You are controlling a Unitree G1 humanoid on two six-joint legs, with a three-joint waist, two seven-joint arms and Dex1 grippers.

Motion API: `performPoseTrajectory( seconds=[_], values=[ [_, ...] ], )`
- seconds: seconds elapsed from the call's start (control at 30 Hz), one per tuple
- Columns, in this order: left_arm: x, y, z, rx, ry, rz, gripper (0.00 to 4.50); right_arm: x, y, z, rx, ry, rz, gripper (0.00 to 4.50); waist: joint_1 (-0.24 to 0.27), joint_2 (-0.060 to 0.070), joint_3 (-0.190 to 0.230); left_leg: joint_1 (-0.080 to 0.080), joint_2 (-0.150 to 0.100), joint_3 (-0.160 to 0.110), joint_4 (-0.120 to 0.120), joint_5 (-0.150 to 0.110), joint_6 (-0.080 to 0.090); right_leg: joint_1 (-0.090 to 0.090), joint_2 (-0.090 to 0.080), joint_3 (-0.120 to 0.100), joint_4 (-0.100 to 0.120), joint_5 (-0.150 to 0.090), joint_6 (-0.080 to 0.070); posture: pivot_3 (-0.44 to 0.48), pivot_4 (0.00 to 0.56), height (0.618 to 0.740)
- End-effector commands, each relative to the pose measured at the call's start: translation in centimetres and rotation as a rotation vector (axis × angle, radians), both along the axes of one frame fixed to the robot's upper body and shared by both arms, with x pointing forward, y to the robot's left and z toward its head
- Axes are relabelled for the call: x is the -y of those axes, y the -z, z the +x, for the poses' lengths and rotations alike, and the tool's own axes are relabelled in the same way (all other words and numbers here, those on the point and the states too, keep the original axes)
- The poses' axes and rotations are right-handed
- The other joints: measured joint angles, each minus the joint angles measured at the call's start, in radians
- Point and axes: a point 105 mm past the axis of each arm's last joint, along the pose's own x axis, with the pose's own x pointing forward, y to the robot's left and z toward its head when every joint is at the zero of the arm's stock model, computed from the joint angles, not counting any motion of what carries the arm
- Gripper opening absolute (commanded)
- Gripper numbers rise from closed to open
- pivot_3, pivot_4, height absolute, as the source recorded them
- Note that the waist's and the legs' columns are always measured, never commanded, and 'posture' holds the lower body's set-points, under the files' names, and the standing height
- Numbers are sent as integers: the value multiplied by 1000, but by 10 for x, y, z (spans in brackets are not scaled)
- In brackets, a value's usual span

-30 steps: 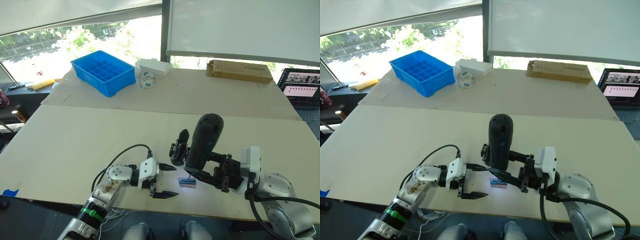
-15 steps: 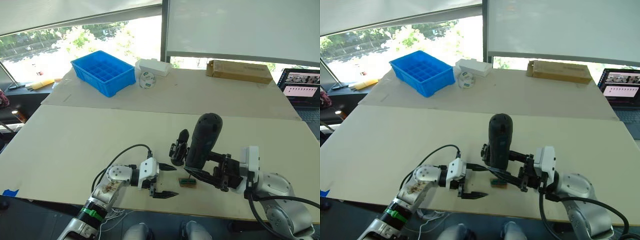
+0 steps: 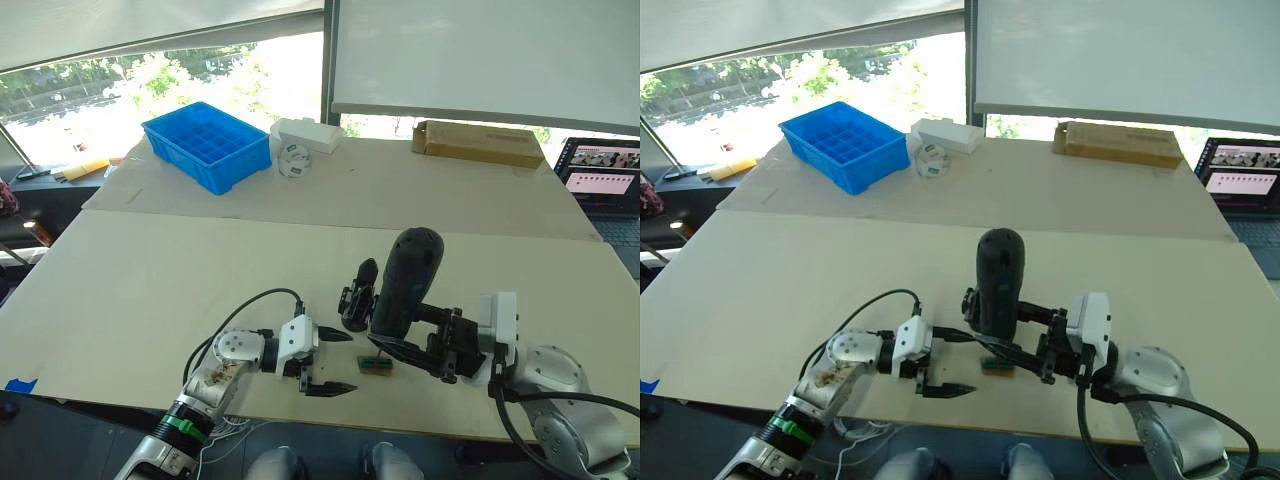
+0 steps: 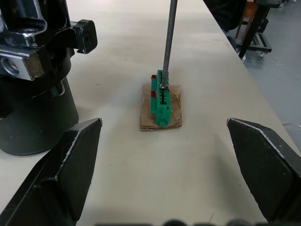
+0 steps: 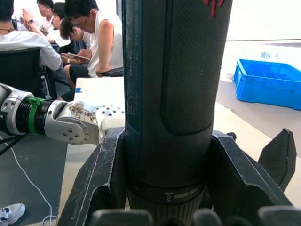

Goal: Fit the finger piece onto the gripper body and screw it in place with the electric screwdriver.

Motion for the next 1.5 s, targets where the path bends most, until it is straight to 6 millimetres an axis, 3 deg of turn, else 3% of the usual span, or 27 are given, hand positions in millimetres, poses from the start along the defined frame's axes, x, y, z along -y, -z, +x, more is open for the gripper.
performPoseTrajectory(
  seconds=[0.03,0.4,0.77,1.07,1.2,1.5],
  values=[
    [-5,-3,1,8,9,-23,4480,3,-24,-7,68,-16,32,1914,-1,0,0,0,0,0,0,0,0,0,0,0,0,0,0,0,150,740],
    [-18,-13,-1,48,35,-92,4480,2,-50,-14,96,-35,76,1914,-16,0,0,-1,0,0,0,0,0,-1,-1,0,0,0,0,0,150,740],
    [-44,-59,-17,49,77,-310,4480,12,-82,-22,161,-12,90,1914,-21,0,0,-2,0,0,0,0,0,-1,-2,1,0,0,0,0,150,740],
    [-65,-97,-6,94,-65,-417,4480,21,-112,-23,207,10,99,1914,-22,0,0,-2,0,0,0,0,0,-1,-1,1,0,0,0,0,150,740],
    [-66,-95,5,75,-158,-412,4480,22,-126,-21,222,2,118,1914,-21,0,0,-1,0,0,0,0,0,-1,0,1,0,0,0,0,150,740],
    [-54,-67,25,12,-337,-286,4480,13,-153,-15,256,-56,159,1914,-21,0,0,-2,0,0,0,0,0,-1,1,1,0,0,0,0,150,740]
  ],
)
